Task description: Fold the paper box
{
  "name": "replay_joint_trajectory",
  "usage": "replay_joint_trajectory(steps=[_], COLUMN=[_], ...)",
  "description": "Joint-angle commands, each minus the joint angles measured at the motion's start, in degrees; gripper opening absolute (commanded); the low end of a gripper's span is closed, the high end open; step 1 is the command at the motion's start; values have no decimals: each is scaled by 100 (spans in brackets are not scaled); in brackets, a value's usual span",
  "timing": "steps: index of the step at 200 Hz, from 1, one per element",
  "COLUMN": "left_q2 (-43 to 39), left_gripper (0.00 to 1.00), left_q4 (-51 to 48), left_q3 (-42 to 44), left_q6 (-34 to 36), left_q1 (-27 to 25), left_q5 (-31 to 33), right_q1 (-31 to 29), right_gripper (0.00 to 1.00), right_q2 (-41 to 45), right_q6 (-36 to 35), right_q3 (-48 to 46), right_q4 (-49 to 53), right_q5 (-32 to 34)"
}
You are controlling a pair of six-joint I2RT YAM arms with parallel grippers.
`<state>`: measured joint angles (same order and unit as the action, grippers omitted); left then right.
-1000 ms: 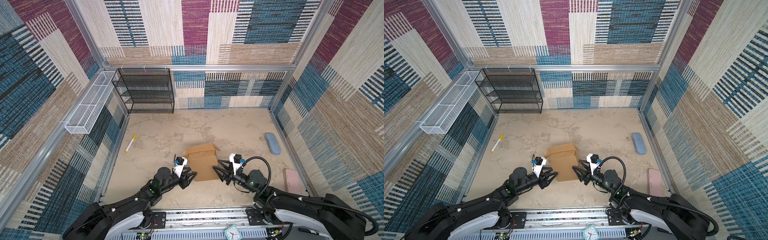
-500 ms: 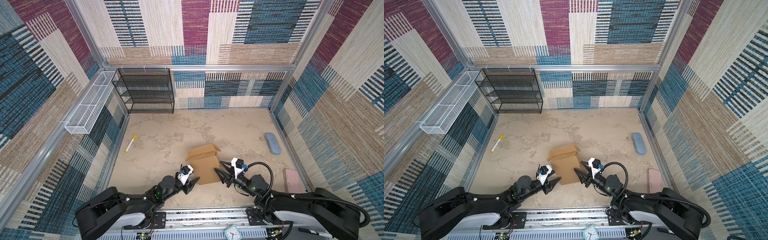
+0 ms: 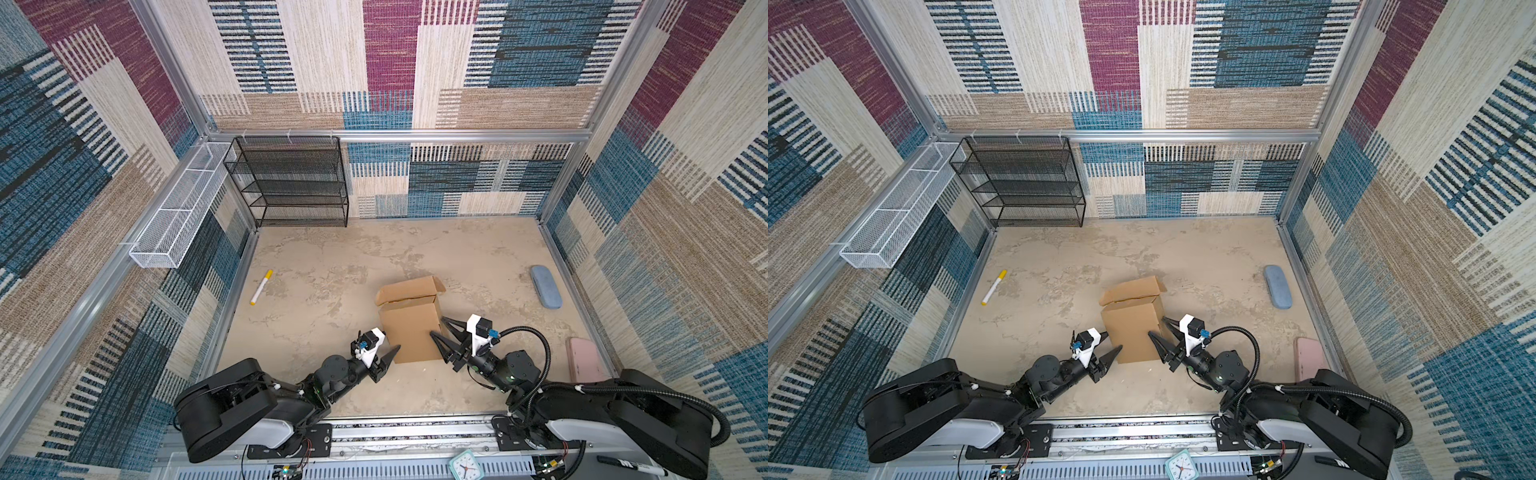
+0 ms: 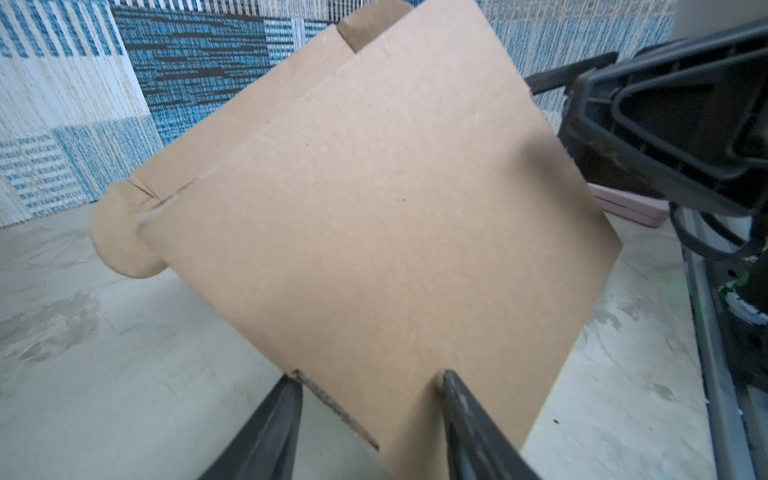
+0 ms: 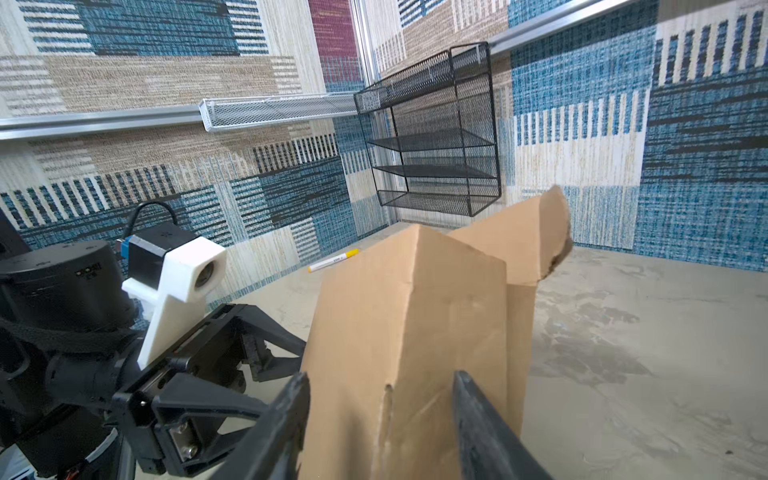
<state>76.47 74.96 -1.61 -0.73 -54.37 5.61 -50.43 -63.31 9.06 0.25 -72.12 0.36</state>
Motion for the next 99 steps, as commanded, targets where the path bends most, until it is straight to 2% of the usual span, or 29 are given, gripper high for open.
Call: replay_joint_trajectory(steps=[1,19,34,51,60,71,87,99], left_q2=[-171,-523,-1043,-2021,-2600,-3226,-3874,-4128], left_gripper=[57,57,58,61,66,78,95,98], left_q4=[111,-642,-1337,-2900,-4039,-5151,-5651,-5738], left_q3=[-19,-82,-102,-325,-563,-772,-690,-618], left_q6=[92,-79,-310,-515,-665,-859,-1541,-1897], left_q1=[-7,-10,-1,-3,-3,5,6,15], left_q5=[-189,-329,-454,-536,-438,-230,234,165], right_q1=[-19,-19,-19,-18,-19,-19,-10,-3], right_gripper=[58,59,59,59,62,69,73,76], right_q2=[314,720,1232,1940,2324,2805,3284,3380], right_q6=[418,835,1454,1991,2273,2659,2954,3204], right_q3=[-324,-185,-69,54,161,332,442,558], right_q4=[768,1716,2655,3903,4633,5558,6272,6687], right_q5=[-87,-157,-75,238,416,731,873,869])
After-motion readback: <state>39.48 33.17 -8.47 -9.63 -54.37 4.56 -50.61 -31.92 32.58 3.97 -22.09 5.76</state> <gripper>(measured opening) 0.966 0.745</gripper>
